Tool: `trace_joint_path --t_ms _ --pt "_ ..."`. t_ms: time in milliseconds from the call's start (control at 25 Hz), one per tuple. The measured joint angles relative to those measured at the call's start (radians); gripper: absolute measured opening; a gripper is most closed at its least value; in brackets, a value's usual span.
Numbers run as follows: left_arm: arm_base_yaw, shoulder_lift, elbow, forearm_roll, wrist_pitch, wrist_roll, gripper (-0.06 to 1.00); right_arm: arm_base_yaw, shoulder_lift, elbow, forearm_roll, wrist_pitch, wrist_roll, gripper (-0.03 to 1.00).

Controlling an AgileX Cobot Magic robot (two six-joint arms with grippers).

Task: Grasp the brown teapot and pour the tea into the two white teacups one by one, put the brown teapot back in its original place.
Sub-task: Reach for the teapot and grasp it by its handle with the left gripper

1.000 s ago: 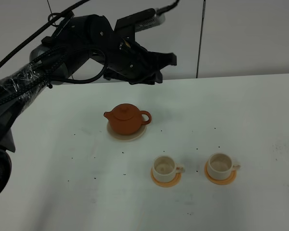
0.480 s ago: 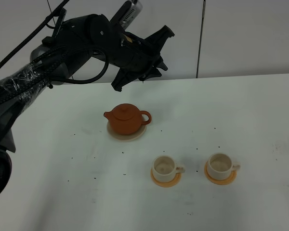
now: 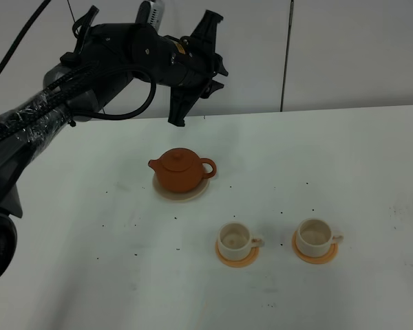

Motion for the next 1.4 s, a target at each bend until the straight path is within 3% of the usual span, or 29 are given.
trace_joint_path --t_ms 160,320,400,840,1080,1240,1400 --pt "-0.016 0.017 0.000 0.070 0.004 -0.311 0.23 0.000 0.000 0.000 0.000 0.000 0.000 0.03" --pt "-0.072 0.038 0.000 0.224 0.147 -0.678 0.23 0.000 0.000 0.000 0.000 0.000 0.000 0.03" --pt "-0.095 0.043 0.000 0.275 0.217 -0.765 0.23 0.000 0.000 0.000 0.000 0.000 0.000 0.03" --pt "-0.047 0.043 -0.052 0.254 0.447 -0.793 0.23 0.000 0.000 0.000 0.000 0.000 0.000 0.03" --pt "0.014 0.043 -0.083 0.152 0.575 -0.793 0.23 0.000 0.000 0.000 0.000 0.000 0.000 0.03" --pt "0.038 0.052 -0.084 0.103 0.577 -0.793 0.23 0.000 0.000 0.000 0.000 0.000 0.000 0.03" --pt "0.043 0.096 -0.084 0.041 0.469 -0.793 0.24 0.000 0.000 0.000 0.000 0.000 0.000 0.03"
